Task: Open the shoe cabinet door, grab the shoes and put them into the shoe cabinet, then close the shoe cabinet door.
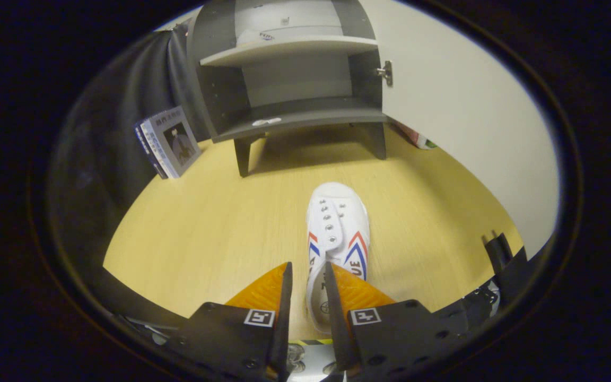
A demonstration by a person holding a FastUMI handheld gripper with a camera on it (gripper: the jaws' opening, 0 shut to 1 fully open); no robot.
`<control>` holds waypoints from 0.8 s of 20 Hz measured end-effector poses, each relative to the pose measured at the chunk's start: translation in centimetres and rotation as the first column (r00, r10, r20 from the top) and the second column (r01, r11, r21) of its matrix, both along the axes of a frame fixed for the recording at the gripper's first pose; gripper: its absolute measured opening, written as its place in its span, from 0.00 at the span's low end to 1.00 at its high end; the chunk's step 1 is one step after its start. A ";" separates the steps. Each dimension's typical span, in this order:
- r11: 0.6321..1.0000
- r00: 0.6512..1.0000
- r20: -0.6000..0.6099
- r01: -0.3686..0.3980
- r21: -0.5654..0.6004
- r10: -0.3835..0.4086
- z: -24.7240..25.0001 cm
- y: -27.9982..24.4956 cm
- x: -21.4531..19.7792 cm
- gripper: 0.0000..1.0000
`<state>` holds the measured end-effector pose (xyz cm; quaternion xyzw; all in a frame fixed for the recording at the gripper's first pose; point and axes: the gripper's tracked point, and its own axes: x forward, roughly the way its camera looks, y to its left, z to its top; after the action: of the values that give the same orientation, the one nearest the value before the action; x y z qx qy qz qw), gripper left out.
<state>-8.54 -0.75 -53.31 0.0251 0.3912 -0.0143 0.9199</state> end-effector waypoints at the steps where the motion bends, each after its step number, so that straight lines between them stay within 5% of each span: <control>1: 1.000 1.000 -0.014 0.009 -0.009 -0.009 -0.6 -0.2 0.1 0.37; 9: 0.999 1.000 0.001 0.017 -0.039 -0.017 -2.6 -0.5 3.4 0.31; 16: 0.990 0.989 0.144 0.000 -0.144 0.021 -2.8 -0.4 4.3 0.31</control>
<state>-4.21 -1.18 -56.07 -0.0424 0.3214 -0.0360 0.9453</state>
